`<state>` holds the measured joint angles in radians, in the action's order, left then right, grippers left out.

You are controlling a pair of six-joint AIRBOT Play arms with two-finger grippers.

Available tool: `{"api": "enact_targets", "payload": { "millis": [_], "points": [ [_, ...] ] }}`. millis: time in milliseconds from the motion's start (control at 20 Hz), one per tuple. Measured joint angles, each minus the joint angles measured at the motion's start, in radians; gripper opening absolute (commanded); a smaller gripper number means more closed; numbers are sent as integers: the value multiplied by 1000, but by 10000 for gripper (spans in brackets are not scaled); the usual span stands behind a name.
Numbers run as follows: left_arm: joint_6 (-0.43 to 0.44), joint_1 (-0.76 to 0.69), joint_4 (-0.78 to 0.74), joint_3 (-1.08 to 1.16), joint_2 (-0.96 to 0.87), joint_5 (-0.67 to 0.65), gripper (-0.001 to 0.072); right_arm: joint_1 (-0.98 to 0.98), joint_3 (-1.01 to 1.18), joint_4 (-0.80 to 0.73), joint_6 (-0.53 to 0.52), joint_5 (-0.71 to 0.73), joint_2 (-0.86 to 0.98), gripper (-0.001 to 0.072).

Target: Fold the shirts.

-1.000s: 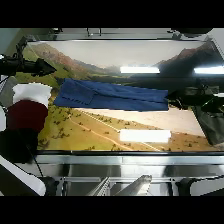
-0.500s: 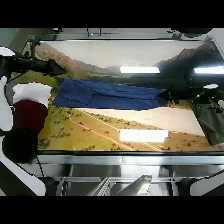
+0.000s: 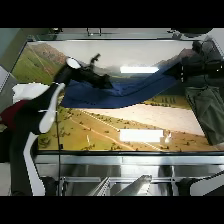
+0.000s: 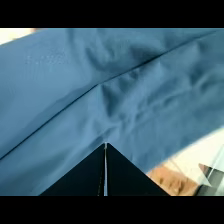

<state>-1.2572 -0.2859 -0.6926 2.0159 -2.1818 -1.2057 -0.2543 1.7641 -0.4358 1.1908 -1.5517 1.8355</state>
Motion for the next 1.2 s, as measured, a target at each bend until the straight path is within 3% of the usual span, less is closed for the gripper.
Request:
{"api": "enact_targets", "payload": {
  "millis": [300, 650, 850, 1200],
  "points": [
    [-61, -254, 11, 4, -73, 253, 3, 67, 123, 125, 59, -89, -45, 15],
    [-76, -312, 14, 39, -59, 374, 2, 158, 142, 100, 66, -36, -58, 15],
    [-79, -166, 2, 9, 68, 219, 1, 230, 142, 30, 67, 18, -52, 15],
    [-79, 276, 2, -1, 337, -158, 1, 482, 142, -6, 93, 269, 58, 20]
  ]
}}
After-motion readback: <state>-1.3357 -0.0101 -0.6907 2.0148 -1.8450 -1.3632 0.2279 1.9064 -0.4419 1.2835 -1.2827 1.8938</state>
